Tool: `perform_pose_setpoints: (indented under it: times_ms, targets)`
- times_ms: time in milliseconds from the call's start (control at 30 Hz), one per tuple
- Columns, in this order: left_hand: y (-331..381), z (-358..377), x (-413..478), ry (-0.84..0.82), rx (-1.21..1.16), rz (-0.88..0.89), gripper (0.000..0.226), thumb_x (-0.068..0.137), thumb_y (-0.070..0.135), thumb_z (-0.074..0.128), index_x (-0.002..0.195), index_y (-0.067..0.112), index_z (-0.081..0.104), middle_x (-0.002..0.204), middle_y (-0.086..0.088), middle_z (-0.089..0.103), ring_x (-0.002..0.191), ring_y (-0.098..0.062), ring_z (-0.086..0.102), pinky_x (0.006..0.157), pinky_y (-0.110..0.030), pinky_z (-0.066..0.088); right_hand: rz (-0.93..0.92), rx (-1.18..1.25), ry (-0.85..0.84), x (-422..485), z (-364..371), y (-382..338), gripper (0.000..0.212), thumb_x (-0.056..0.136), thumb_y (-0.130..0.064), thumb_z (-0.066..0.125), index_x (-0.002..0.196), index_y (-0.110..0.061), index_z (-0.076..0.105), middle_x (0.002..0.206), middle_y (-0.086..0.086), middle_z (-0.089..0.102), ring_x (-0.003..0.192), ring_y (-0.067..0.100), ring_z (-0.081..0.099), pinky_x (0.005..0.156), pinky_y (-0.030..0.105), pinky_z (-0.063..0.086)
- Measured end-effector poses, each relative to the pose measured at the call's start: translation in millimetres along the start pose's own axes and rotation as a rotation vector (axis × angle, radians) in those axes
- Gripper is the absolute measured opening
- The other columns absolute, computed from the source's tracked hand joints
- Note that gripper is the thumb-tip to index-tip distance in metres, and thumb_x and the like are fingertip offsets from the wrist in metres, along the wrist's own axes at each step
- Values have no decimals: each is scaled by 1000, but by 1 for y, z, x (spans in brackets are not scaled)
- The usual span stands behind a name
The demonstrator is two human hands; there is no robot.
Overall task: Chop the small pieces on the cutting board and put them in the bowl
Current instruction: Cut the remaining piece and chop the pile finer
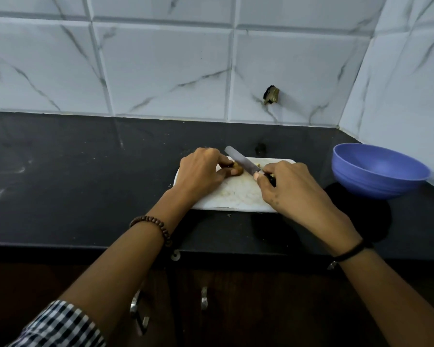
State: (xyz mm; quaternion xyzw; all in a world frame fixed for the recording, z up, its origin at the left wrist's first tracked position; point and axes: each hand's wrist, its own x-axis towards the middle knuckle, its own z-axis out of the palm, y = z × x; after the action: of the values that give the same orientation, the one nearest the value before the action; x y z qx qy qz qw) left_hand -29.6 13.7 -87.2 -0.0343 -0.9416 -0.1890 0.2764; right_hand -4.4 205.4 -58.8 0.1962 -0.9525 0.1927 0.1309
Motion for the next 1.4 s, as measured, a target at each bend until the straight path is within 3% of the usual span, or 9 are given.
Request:
perform_pose_setpoints:
  times_ms: [300, 433, 600, 733, 800, 900, 1033, 1200, 1400]
  targets:
    - [-3, 2, 4, -24, -37, -62, 15, 86, 45, 67, 99, 42, 75, 101, 8, 73, 103, -20, 63, 75, -36, 50, 40, -171, 1, 8, 5, -27, 20, 101, -24, 46, 97, -13, 62, 89, 6, 56, 82, 29, 58, 63, 31, 36]
    - [-2, 4, 5, -9, 5, -84, 16, 87, 50, 66, 99, 44, 75, 100, 8, 72, 98, -19, 63, 73, -37, 50, 39, -192, -27, 8, 0, -35, 14, 102, -20, 45, 89, -17, 46, 81, 1, 41, 67, 22, 41, 59, 31, 33]
    - [-2, 6, 6, -5, 74, -91, 17, 88, 49, 66, 101, 42, 75, 103, 9, 71, 98, -20, 64, 70, -35, 48, 19, -218, -55, -1, -3, -36, 14, 104, -22, 41, 91, -17, 44, 74, -3, 30, 63, 17, 32, 53, 29, 28]
    - [-2, 3, 5, 4, 59, -71, 18, 88, 49, 66, 103, 42, 75, 109, 9, 70, 103, -20, 63, 74, -36, 49, 46, -174, -130, -12, -7, -32, 11, 103, -20, 43, 96, -15, 50, 72, -4, 27, 59, 13, 31, 62, 31, 34]
    - [0, 2, 3, 1, 57, -56, 21, 89, 50, 64, 105, 41, 74, 109, 9, 70, 104, -19, 62, 72, -34, 47, 43, -177, -138, -17, -9, -32, 12, 103, -19, 43, 91, -17, 46, 72, -5, 26, 56, 10, 29, 59, 30, 33]
    - [3, 1, 2, 7, 107, -32, 22, 91, 45, 61, 110, 41, 71, 109, 9, 69, 101, -20, 63, 68, -32, 43, 39, -176, -166, -18, -13, -33, 13, 102, -20, 46, 89, -17, 44, 76, -3, 35, 57, 9, 34, 49, 27, 28]
    - [1, 5, 4, -42, 143, -9, 30, 95, 40, 56, 123, 33, 64, 120, 12, 61, 106, -18, 61, 72, -32, 40, 68, -176, -215, -23, -22, -24, 19, 102, -26, 48, 100, -12, 60, 81, 1, 48, 65, 14, 49, 50, 26, 31]
    - [2, 5, 4, -62, 164, 17, 25, 95, 44, 54, 115, 34, 66, 116, 13, 61, 101, -15, 62, 68, -30, 37, 60, -183, -260, -36, -42, -15, 26, 102, -33, 46, 107, -14, 63, 79, 2, 51, 62, 13, 51, 49, 25, 33]
    - [0, 5, 3, -60, 178, 0, 26, 92, 47, 54, 109, 33, 66, 115, 13, 61, 94, -15, 63, 71, -34, 49, 5, -221, -262, -41, -66, -14, 33, 100, -37, 49, 120, -16, 65, 88, 3, 60, 69, 16, 60, 58, 29, 48]
